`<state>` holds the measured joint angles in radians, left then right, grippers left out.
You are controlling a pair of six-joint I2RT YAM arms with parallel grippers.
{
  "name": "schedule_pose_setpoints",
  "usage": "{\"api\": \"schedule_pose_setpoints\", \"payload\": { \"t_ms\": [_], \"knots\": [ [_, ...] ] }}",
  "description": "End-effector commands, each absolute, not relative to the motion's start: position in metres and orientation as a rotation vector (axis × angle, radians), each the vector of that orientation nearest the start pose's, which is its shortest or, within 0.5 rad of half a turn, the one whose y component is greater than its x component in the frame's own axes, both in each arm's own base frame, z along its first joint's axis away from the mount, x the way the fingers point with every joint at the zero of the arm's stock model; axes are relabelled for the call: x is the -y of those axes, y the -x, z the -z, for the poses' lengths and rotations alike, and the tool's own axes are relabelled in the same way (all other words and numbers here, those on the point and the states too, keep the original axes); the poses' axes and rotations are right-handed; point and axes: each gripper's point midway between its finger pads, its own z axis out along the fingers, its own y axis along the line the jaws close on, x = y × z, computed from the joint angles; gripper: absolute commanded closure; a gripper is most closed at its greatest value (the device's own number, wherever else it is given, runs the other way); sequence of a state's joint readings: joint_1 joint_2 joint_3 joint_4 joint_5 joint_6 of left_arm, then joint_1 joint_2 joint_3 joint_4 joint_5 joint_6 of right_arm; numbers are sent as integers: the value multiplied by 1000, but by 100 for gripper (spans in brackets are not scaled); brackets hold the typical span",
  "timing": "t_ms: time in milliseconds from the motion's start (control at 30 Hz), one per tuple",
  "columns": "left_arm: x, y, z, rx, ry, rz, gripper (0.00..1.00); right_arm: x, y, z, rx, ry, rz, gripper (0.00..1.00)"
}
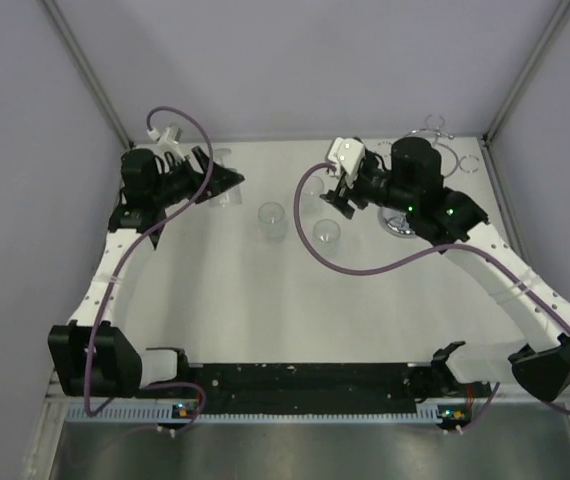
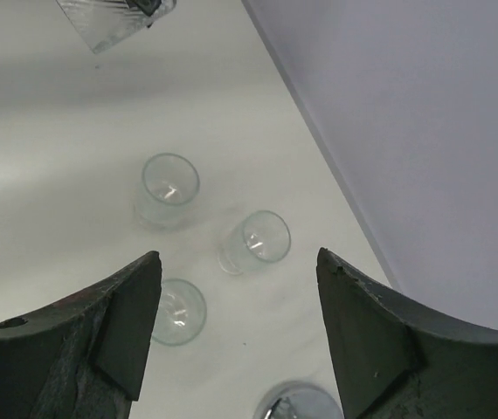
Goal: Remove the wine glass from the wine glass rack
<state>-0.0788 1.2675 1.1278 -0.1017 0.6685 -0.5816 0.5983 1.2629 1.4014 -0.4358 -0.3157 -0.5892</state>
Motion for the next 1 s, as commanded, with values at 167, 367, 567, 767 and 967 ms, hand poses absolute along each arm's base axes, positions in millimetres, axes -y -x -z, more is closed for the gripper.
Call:
{"api": "schedule_pose_setpoints", "payload": {
  "t_ms": [167, 367, 567, 767, 967],
  "knots": [
    [141, -323, -268, -2009, 506, 1770, 100, -349, -274, -364, -1375, 1146, -536, 33],
    [134, -307, -227, -2074, 895, 1792, 100, -408, -257, -335, -1415, 1098, -514, 34],
    [132, -294, -209, -2131, 1142, 1753, 100, -431, -262, -310, -1550, 1011, -556, 35],
    [131, -285, -200, -2133, 1306, 1723, 100, -451, -270, -295, -1626, 965, -592, 37],
    [130, -284, -201, -2126, 1334, 1722, 100, -466, -270, -281, -1664, 959, -627, 39]
  ]
}}
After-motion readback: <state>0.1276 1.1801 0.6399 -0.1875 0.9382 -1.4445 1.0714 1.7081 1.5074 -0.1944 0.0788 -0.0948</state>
